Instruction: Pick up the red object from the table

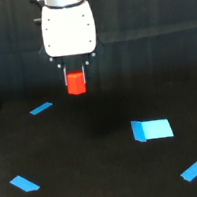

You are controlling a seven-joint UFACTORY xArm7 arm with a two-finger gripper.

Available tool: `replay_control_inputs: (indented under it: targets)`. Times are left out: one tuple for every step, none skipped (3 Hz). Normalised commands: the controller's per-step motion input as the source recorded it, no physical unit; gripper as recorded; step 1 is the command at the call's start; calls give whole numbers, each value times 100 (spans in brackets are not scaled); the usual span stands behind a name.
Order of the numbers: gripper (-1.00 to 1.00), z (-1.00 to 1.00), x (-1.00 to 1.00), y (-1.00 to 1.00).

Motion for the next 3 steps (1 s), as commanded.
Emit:
replay_control_inputs:
  targets:
    - [-99, 8, 14, -19]
    - [-87, -1, 7, -16]
    - [-94, -2, 1, -5]
